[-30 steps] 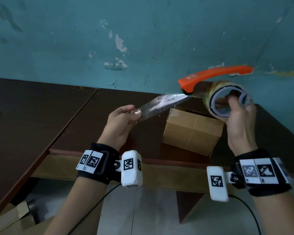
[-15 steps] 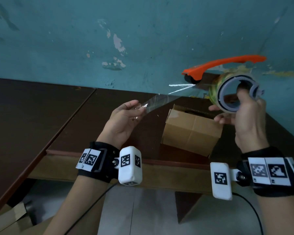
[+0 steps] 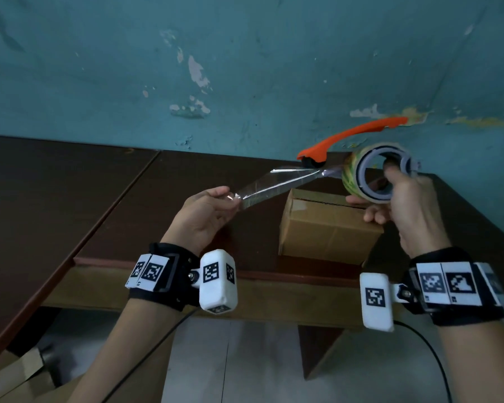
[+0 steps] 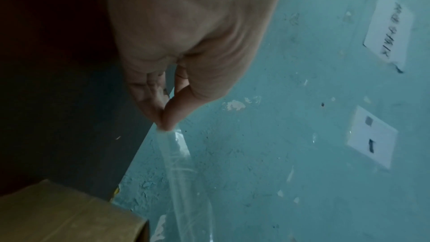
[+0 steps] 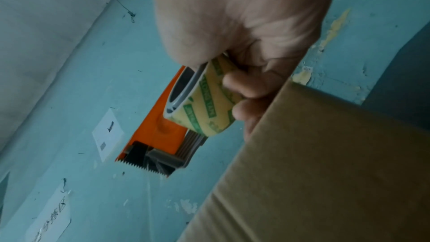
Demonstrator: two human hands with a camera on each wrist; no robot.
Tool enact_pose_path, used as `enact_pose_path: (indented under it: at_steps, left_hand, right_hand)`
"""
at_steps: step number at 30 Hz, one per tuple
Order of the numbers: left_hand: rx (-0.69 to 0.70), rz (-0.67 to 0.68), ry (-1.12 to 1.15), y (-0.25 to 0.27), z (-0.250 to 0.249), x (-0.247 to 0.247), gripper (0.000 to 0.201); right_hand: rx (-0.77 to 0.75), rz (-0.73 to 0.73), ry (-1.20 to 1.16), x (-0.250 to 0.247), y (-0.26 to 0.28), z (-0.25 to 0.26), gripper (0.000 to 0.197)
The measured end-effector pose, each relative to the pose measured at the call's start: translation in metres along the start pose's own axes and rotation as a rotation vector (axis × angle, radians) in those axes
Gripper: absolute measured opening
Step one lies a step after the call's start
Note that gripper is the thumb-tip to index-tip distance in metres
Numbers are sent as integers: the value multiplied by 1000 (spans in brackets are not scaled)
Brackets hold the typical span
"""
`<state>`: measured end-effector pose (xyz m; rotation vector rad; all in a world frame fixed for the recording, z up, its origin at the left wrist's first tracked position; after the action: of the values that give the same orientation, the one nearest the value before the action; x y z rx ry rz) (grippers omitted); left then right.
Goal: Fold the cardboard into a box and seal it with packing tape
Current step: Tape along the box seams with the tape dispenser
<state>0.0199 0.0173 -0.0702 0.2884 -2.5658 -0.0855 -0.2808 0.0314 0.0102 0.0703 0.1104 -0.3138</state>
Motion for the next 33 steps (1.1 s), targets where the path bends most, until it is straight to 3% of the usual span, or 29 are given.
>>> enact_pose_path:
  at_steps: [6,16,24,33]
  left_hand:
    - [29,-34,-216,5,8,-3,31]
    - [-26,-24,-218,15,14,5,29]
    - [-56,-51,-518,18,17,10,32]
    - [-40,-119,-653,12,16,15,35]
  right_hand:
    - [-32,9,76,-3,1,-3,31]
    - [76,81,-49,-5,0,-7,18]
    - [36,10,-96,-2,-3,-10,23]
    - [43,-43,-103,-5,-5,-15,19]
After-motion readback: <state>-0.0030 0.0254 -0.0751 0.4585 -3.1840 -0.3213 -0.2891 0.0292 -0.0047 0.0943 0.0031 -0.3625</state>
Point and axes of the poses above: each hand's wrist, its own y-axis away from the middle knuckle, its own x-axis out of the palm, z = x × y, the point moved 3 cm from there along -y, towards the middle knuckle, and after that the axes turned 9 degrees about x, right-handed, at the moved point
